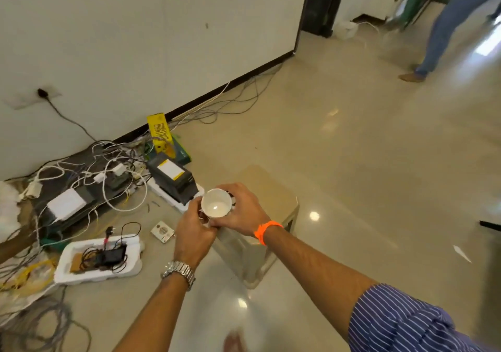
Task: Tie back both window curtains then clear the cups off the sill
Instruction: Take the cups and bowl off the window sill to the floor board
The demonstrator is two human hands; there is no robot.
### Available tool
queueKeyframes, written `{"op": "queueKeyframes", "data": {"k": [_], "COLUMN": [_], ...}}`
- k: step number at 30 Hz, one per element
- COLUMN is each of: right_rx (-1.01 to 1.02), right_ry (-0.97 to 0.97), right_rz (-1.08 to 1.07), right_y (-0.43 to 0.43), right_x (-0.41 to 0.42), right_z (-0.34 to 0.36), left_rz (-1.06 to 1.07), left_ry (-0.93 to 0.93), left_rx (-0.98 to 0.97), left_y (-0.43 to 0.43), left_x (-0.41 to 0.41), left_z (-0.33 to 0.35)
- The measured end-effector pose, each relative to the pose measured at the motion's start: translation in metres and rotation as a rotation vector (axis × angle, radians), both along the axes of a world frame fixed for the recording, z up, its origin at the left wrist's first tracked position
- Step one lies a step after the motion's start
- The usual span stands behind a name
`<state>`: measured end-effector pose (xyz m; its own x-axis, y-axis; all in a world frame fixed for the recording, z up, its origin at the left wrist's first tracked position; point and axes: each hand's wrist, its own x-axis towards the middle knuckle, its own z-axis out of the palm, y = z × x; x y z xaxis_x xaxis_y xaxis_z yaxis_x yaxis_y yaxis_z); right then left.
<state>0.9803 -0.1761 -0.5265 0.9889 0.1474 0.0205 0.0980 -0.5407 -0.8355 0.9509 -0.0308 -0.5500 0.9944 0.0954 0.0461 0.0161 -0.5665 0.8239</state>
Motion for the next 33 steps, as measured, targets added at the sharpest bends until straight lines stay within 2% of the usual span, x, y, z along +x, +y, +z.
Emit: {"op": "queueKeyframes", "data": {"k": [15, 26, 33], "right_rx": [-0.076, -0.116, -0.101], "right_ry": [0.135, 0.227, 0.265], "right_rz": [-0.333, -0.39, -0.407], "right_y": [-0.12, -0.154, -0.162], "right_x": [0.068, 0.115, 0.123], "right_z": [-0.097, -0.198, -0.232], "left_rz": [-0.317, -0.453, -0.522], "left_ry": [0.102, 0.12, 0.106], "left_rx": [-0.061, 0.07, 0.125], "left_y": [-0.12, -0.155, -0.17], "left_x": [0.118, 0.18, 0.192], "left_z": [-0.105, -0.214, -0.259]}}
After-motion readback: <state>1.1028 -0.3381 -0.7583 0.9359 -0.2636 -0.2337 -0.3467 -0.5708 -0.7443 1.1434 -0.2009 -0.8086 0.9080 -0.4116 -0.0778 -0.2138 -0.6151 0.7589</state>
